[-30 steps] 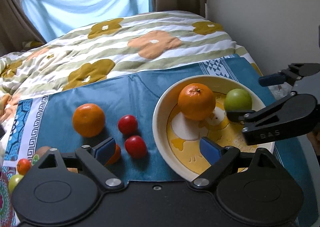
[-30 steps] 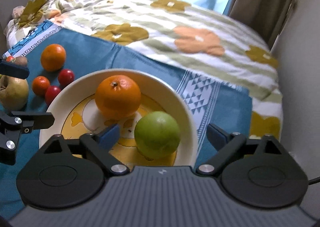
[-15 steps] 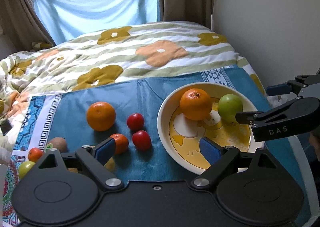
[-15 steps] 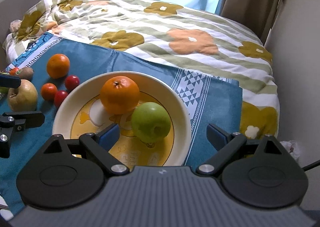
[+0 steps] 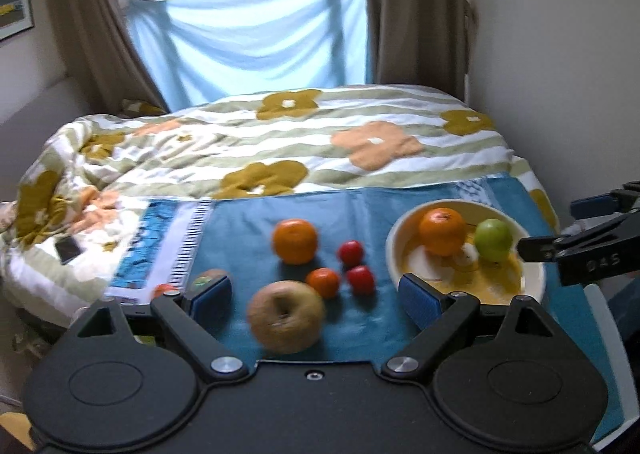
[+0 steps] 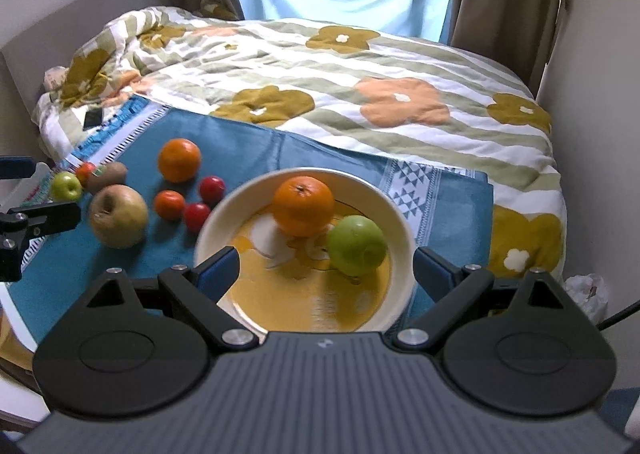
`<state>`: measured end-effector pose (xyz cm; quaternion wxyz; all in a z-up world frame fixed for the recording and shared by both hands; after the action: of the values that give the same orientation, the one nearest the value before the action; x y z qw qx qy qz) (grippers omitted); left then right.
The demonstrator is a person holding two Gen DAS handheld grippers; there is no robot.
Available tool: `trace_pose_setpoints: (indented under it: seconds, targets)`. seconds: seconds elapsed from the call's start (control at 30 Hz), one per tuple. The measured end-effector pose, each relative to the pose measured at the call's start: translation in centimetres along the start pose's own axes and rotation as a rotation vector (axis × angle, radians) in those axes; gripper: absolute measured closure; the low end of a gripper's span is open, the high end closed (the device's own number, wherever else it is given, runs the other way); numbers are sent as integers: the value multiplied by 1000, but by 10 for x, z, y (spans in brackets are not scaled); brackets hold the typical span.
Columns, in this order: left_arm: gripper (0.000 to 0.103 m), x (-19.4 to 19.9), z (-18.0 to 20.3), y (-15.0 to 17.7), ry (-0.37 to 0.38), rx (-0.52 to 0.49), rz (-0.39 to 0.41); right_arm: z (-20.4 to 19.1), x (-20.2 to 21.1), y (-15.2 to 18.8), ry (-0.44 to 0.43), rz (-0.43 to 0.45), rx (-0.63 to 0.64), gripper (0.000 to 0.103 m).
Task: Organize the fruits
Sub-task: 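Withdraw both open tools from the bowl, then grasp a second green apple with the left tool while the right tool grasps the brown apple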
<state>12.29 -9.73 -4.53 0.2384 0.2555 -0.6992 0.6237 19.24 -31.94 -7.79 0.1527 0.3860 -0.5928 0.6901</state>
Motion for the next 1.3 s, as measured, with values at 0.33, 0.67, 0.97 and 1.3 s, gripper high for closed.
trace_pose_setpoints:
  seconds: [0.33,0.67,0.97,1.3]
  targets:
    - [10,18,-83,22,-20,7,-26,-72,25,-4,-17,20,-94,0]
    - [10,-9,-151,45,19,-61,-49,-154,5,0,7,8,-177,0]
    - [14,-60,-190,58,113,-110,-72,-201,-34,14,72,-9,-263,0]
    - [21,-116,-191,62,205,-175,-85,-227,-79,19,132,-36,-313,0]
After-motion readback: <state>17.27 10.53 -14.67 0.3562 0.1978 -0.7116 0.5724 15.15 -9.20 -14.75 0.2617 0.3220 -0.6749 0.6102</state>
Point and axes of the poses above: each gripper's, at about its wrist camera, not at the fingertips, and x roughly against the way its jaws point, z to its right, y to its underside, the point moved 2 cm from there along -x, roughly the way its jaws point
